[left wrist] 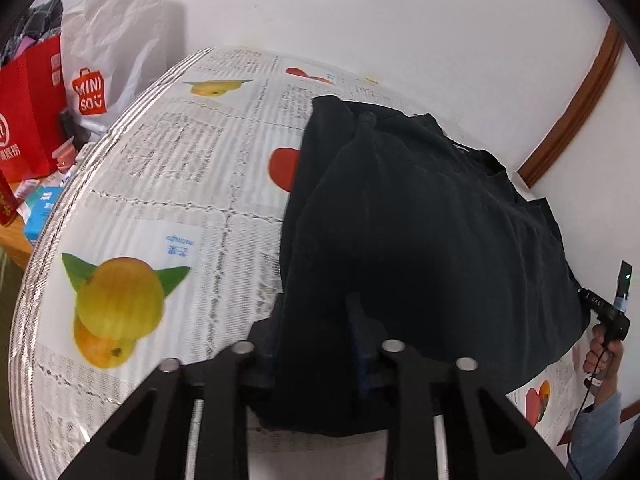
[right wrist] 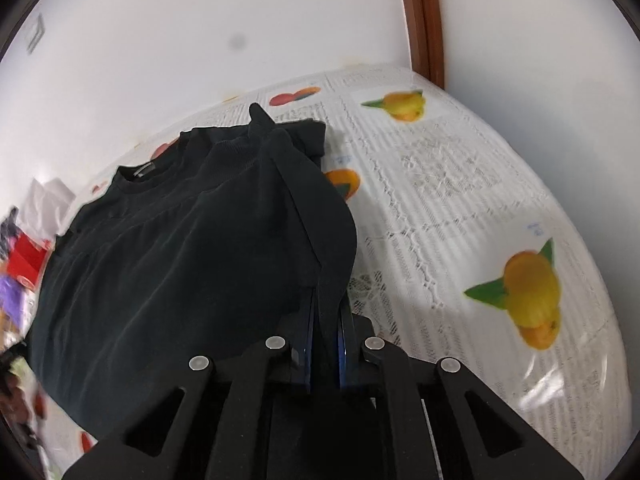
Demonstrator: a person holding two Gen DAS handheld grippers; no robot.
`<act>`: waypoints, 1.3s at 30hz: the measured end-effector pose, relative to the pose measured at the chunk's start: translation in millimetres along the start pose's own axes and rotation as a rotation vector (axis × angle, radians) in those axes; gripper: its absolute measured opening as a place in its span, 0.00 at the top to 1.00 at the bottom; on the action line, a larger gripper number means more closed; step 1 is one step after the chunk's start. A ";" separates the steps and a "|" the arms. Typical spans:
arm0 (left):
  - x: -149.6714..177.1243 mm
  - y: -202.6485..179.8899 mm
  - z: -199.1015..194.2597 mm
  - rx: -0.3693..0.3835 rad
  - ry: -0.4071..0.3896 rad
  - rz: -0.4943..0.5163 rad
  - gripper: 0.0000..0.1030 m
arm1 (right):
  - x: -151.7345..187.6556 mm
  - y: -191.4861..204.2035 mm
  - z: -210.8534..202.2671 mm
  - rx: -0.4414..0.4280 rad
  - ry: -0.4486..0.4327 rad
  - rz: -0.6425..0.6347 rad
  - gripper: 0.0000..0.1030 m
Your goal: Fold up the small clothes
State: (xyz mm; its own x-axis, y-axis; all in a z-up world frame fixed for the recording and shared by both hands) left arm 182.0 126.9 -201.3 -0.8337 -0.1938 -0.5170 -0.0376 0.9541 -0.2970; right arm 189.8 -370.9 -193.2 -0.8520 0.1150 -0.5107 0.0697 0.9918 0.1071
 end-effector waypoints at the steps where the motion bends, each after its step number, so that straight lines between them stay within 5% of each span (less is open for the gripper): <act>1: 0.6 -6.4 -1.1 -0.033 -0.008 0.032 0.81 | 0.6 -0.4 -5.0 0.031 -0.033 -0.007 0.93; 5: 0.4 -23.5 -3.0 -0.111 -0.023 0.081 0.84 | -3.1 -15.0 -20.7 0.025 -0.094 0.017 0.94; 14: -4.5 -83.5 19.0 -0.012 -0.013 0.138 0.85 | -16.9 -72.4 -18.5 0.205 -0.066 0.002 0.93; 21: -7.7 -91.0 16.9 -0.050 -0.021 0.180 0.77 | -26.4 -87.8 -28.3 0.264 -0.020 0.089 0.83; 27: -0.3 -60.7 -15.1 -0.164 -0.094 0.233 0.76 | -13.9 -19.0 -72.8 0.288 -0.161 0.030 0.77; 29: 1.9 -41.3 -19.2 -0.209 -0.082 0.217 0.68 | -7.2 17.1 -69.0 0.232 -0.158 -0.006 0.76; 39: 14.1 37.8 -22.1 -0.340 -0.073 0.113 0.67 | 37.9 204.8 -25.4 -0.013 -0.094 -0.208 0.74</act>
State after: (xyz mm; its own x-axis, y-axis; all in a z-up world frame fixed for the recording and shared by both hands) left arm 156.7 165.2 -202.1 -0.8020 -0.0866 -0.5910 -0.1386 0.9894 0.0431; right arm 158.6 -164.9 -169.0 -0.7954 -0.0865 -0.5999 -0.1099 0.9939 0.0024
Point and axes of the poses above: each gripper's, at about its wrist camera, not at the fingertips, and z roughly the way its jaws point, y to its left, x to its underside, the point moved 4 cm from there along z, roughly the way its jaws point, and after that the axes turned 4 degrees about y, right-handed, at the moved point
